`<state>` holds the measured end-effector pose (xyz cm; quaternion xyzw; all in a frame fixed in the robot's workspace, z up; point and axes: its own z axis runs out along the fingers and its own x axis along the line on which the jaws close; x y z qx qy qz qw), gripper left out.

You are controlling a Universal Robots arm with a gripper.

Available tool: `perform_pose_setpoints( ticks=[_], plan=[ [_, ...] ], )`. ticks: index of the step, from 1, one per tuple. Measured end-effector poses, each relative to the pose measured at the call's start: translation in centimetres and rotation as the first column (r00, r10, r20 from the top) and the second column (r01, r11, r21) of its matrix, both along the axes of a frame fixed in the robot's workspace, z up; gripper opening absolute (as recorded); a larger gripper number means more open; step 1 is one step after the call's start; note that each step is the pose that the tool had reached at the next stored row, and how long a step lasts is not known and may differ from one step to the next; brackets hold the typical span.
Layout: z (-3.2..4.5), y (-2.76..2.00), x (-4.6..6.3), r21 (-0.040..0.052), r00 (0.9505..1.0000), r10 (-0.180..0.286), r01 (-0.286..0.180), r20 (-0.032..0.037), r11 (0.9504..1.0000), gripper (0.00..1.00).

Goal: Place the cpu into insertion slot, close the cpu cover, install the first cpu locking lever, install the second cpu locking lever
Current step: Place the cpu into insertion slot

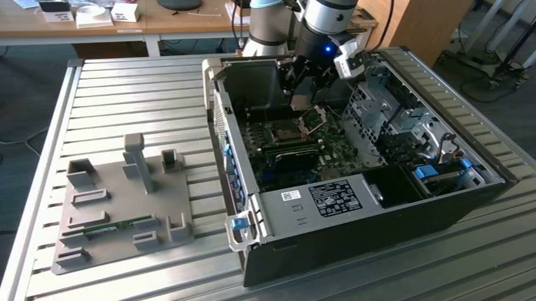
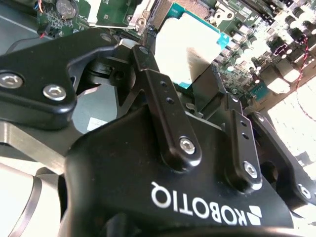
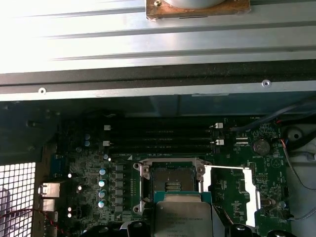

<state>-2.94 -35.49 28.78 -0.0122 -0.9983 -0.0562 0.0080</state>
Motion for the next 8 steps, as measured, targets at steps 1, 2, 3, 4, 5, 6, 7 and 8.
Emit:
perform_pose_setpoints(
  ticks=[1,2,3,4,5,6,7,8],
  plan=[
    [0.0,0.0,0.0,0.0,1.0,0.0,0.0,0.0,1.0,0.54],
    [0.0,0.0,0.0,0.0,1.0,0.0,0.0,0.0,1.0,0.54],
    [0.0,0.0,0.0,-0.0001,1.0,0.0,0.0,-0.0001,1.0,0.54],
    [-0.01,0.0,0.0,0.0001,1.0,0.0,0.0,0.0,1.0,0.54],
    [-0.01,0.0,0.0,0.0001,1.0,0.0,0.0,0.0,1.0,0.54],
    [-0.02,0.0,0.0,0.0001,1.0,0.0,0.0,0.0,1.0,0.54],
    [-0.04,0.0,0.0,0.0003,1.0,-0.002,0.002,0.0001,1.0,0.54],
    [-0.06,0.0,0.0,0.0003,1.0,-0.005,0.005,0.0001,1.0,0.54]
  ],
)
